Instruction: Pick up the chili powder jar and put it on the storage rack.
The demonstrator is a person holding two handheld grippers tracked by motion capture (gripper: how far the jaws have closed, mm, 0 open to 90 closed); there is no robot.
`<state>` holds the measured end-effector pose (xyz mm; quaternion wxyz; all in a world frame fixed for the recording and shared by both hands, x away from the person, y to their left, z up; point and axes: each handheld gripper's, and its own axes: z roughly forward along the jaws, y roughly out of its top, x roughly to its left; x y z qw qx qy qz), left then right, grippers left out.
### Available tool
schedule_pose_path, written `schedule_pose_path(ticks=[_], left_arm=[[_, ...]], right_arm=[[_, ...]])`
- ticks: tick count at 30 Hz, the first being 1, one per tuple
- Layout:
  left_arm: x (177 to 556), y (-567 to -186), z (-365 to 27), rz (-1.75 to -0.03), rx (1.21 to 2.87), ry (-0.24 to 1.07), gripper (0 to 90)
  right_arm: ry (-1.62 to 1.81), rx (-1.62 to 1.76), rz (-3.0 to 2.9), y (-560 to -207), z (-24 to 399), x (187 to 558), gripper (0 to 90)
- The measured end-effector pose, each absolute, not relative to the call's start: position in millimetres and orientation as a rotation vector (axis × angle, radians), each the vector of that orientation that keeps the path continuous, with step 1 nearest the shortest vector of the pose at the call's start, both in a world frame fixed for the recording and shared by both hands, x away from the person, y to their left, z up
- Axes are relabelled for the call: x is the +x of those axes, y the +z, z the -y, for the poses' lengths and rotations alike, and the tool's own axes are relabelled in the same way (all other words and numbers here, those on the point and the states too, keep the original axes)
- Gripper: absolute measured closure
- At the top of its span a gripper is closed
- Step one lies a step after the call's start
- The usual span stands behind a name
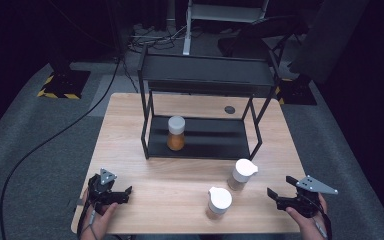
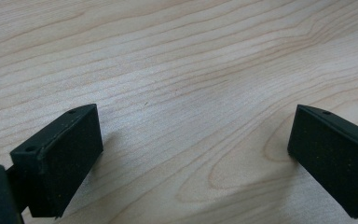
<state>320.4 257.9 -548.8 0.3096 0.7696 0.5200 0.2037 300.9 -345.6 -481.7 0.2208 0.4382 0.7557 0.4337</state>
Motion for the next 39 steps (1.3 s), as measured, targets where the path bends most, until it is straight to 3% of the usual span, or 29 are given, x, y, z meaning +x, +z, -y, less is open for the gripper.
schedule_pose_path(ticks=[15, 39], left_arm=[[320.5, -548.9, -257.8, -1.373, 2.034, 0.537, 2.2], [320.5, -548.9, -257.8, -1.373, 2.035, 0.537, 2.2]], right_arm=[[1.234, 1.192, -2.078, -461.0, 343.9, 281.7, 7.4], [1.268, 1.095, -2.108, -438.2, 306.2, 268.0, 7.4]])
